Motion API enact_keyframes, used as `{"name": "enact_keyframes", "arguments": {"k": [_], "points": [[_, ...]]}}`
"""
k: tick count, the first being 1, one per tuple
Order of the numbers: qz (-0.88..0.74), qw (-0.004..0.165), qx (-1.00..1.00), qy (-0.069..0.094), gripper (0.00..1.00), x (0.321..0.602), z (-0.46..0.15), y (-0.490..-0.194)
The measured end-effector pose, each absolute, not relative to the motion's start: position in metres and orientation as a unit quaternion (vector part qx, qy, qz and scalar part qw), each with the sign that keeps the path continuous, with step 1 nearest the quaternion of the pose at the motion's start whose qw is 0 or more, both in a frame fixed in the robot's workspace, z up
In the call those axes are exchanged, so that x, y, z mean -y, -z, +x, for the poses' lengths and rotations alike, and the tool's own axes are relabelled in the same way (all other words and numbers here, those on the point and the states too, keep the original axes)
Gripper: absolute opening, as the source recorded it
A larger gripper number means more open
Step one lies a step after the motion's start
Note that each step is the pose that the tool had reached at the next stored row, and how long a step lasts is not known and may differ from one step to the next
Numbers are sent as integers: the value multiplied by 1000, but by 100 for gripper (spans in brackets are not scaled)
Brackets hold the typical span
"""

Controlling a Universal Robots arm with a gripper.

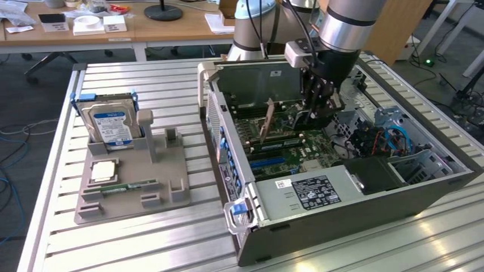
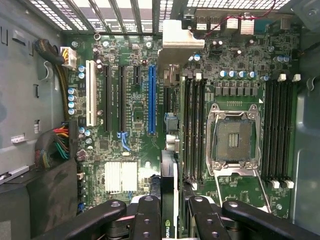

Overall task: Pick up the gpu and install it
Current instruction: 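Insert the gpu into the slot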

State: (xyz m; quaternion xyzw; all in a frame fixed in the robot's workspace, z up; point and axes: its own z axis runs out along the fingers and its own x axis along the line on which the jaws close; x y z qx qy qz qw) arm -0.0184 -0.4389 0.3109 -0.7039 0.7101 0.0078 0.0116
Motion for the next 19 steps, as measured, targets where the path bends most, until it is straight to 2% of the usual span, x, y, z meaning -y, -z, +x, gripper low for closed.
{"name": "enact_keyframes", "arguments": {"k": [19], "points": [[-705, 12, -709, -8, 26, 445, -27, -302]]}}
